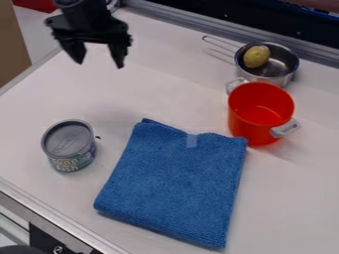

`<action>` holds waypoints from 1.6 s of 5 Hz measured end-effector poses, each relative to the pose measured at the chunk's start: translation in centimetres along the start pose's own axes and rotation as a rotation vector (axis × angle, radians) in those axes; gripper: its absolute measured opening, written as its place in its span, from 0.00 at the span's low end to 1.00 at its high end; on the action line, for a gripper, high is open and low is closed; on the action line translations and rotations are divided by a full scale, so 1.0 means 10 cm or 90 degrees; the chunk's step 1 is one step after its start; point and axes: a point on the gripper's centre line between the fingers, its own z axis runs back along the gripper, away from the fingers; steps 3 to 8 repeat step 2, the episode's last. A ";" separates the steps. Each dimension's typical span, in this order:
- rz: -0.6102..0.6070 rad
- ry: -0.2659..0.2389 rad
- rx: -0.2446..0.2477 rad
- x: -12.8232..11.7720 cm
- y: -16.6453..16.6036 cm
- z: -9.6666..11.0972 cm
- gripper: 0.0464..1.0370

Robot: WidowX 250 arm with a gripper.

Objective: Take the can and put in the right side of the silver pan.

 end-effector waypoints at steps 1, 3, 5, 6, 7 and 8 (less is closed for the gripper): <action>-0.029 0.004 -0.040 0.06 -0.26 0.05 0.96; -0.056 0.021 -0.040 0.14 -0.46 0.07 0.96; -0.056 0.021 -0.040 0.14 -0.46 0.07 0.96; -0.056 0.021 -0.040 0.14 -0.46 0.07 0.96; -0.056 0.021 -0.040 0.14 -0.46 0.07 0.96; -0.056 0.021 -0.040 0.14 -0.46 0.07 0.96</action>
